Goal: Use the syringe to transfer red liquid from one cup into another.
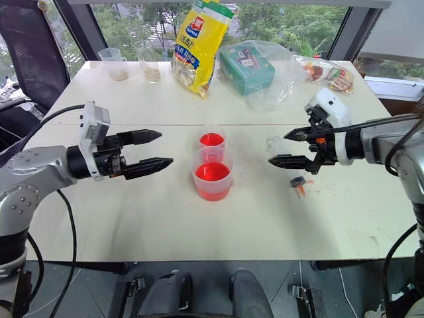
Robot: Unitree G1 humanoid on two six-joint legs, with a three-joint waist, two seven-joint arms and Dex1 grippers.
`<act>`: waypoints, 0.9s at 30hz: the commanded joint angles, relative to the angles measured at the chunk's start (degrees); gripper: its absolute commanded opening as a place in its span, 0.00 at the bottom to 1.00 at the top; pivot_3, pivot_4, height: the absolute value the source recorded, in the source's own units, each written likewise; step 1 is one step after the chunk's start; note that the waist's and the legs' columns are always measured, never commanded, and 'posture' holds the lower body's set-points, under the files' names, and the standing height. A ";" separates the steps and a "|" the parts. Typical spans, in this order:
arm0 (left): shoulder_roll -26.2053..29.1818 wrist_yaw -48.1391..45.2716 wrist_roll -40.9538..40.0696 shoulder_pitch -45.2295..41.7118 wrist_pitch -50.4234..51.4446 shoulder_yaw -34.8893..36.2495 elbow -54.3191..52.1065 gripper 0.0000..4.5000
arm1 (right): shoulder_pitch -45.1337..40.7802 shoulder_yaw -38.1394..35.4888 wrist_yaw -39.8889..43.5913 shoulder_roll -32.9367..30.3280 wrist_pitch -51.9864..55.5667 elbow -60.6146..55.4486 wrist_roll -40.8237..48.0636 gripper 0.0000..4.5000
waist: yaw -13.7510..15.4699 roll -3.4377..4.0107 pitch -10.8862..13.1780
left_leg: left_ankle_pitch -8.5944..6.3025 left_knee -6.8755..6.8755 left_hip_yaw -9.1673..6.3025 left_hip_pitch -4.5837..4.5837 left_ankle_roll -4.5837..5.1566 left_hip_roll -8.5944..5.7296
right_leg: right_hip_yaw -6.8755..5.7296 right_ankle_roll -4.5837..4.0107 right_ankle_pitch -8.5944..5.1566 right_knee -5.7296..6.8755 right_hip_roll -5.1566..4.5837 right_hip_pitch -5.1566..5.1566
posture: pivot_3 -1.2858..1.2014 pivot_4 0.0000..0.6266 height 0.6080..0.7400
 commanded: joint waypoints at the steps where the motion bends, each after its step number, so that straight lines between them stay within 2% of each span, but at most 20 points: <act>1: 0.49 -0.27 -0.68 -0.83 -0.04 0.82 0.01 1.00 | 1.12 -4.05 -0.05 -1.20 0.73 -3.60 2.21 0.99 | 0.01 0.00 0.00 | 0.00 0.00 0.00 0.00 0.00 0.00 | 0.00 0.00 0.00 0.00 0.00 0.00 | 0.52 0.24 1.00; 14: 0.09 0.40 -1.87 -2.58 0.84 0.31 -0.04 1.00 | 5.12 -7.60 -5.34 -0.12 2.29 -6.73 4.19 0.99 | 0.02 0.00 0.00 | 0.00 0.01 0.01 0.00 0.00 -0.01 | 0.00 0.00 0.00 0.00 0.01 0.01 | 0.52 0.24 1.00; 27: 0.03 -0.33 -1.76 -3.51 1.18 -0.29 0.47 1.00 | 4.71 -5.70 -9.07 -0.33 4.14 -6.13 4.12 0.99 | 0.04 0.00 0.00 | 0.00 0.01 0.00 0.00 0.00 -0.01 | 0.00 0.00 0.00 0.00 0.01 0.02 | 0.52 0.24 1.00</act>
